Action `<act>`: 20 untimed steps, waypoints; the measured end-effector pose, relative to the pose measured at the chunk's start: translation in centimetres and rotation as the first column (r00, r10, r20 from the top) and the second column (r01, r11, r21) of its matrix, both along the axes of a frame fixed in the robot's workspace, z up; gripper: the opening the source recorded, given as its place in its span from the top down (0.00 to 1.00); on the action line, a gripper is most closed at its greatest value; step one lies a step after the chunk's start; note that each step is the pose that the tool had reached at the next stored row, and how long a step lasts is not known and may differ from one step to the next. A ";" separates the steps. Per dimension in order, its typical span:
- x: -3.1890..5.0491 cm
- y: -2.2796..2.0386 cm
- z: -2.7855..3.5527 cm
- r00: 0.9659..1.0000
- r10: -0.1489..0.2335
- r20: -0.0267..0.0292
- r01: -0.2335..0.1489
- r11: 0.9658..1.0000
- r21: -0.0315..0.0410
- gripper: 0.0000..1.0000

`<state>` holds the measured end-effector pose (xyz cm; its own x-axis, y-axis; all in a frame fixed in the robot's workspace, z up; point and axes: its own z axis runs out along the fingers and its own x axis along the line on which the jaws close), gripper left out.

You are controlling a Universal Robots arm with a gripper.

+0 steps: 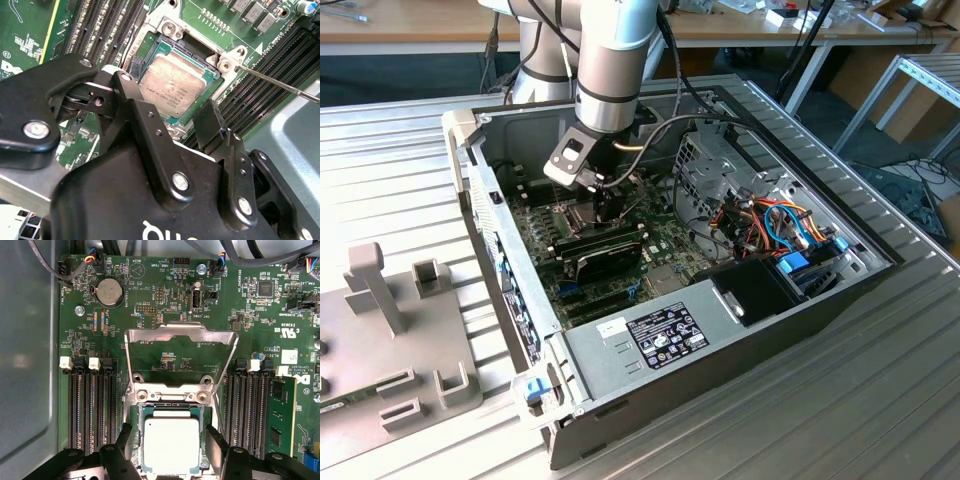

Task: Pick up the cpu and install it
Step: 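Place the cpu into insertion slot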

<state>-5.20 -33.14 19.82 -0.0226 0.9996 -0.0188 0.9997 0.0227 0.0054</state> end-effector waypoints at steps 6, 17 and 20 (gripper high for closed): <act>0.00 0.00 -0.01 1.000 0.000 0.000 0.000 1.000 0.000 0.45; 0.00 0.00 -0.03 1.000 0.000 0.000 0.000 1.000 0.000 0.38; 0.00 0.00 0.17 1.000 0.000 0.000 0.000 1.000 0.000 0.38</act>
